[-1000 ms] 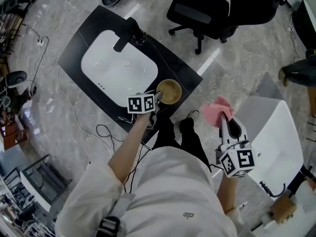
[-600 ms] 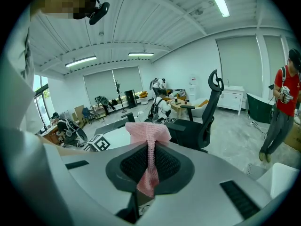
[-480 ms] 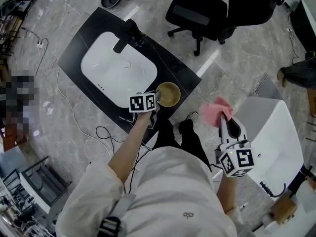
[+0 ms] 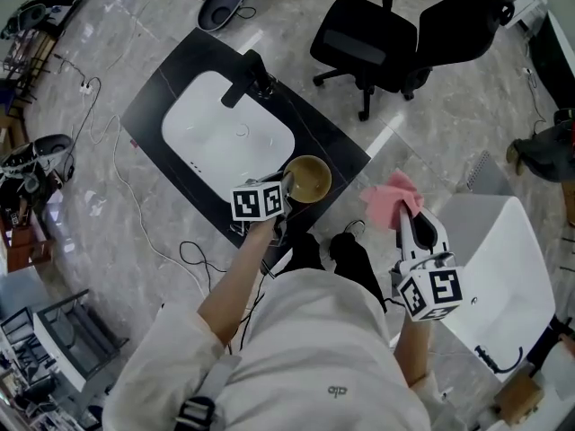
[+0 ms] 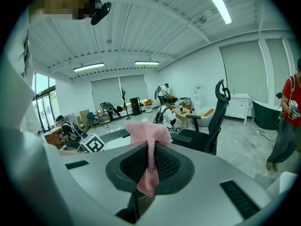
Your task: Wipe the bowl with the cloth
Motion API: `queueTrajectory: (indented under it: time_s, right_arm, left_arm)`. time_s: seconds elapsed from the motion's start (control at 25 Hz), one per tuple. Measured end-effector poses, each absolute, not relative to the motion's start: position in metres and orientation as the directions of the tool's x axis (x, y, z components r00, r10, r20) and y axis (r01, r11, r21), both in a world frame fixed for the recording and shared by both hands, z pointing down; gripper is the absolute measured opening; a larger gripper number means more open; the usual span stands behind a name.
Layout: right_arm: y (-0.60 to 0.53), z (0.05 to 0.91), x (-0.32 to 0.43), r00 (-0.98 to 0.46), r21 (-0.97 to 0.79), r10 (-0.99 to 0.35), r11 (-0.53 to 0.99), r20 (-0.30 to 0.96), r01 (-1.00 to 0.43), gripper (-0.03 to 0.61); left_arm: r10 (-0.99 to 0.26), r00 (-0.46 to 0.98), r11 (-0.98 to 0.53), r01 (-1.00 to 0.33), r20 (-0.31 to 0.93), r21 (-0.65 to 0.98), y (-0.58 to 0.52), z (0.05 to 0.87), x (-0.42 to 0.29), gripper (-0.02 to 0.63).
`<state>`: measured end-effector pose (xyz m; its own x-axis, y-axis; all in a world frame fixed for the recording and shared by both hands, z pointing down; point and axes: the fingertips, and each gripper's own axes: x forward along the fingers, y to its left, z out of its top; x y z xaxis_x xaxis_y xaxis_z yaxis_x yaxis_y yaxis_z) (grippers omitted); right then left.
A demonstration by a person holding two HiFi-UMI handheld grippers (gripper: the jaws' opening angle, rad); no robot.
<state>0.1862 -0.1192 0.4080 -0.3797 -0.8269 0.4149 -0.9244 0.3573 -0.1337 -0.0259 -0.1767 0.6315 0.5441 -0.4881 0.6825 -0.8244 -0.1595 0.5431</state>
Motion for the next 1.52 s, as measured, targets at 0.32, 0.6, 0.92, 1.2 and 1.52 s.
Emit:
queueTrajectory:
  time_s: [0.32,0.6,0.92,1.2,1.52]
  right_arm:
    - [-0.136,0.372,0.145,-0.478,-0.112,-0.828,0.467,0.292,-0.877,0.017]
    - [-0.140,0.365,0.111,-0.555,-0.091,-0.794,0.551,0.249,-0.829,0.017]
    - [-0.145,0.391,0.053,-0.637,-0.048,-0.719,0.652,0.279,-0.757,0.017]
    - [-0.147,0.411,0.022,-0.680,-0.020,-0.656,0.715,0.326,-0.699,0.017]
    - [-0.153,0.431,0.004,-0.667,0.010,-0.634,0.728,0.390,-0.686,0.017]
  left_arm:
    - [-0.597,0.488,-0.152,-0.848,0.637,0.508,-0.178,0.579,-0.056,0.044]
    - [-0.664,0.458,-0.156,-0.858,0.591,0.489,-0.175,0.548,-0.072,0.044]
    - [-0.701,0.447,-0.160,-0.858,0.556,0.488,-0.171,0.529,-0.073,0.045]
    - [-0.722,0.458,-0.192,-0.853,0.519,0.486,-0.176,0.509,-0.062,0.044]
    - [-0.734,0.490,-0.245,-0.837,0.471,0.489,-0.179,0.488,-0.055,0.043]
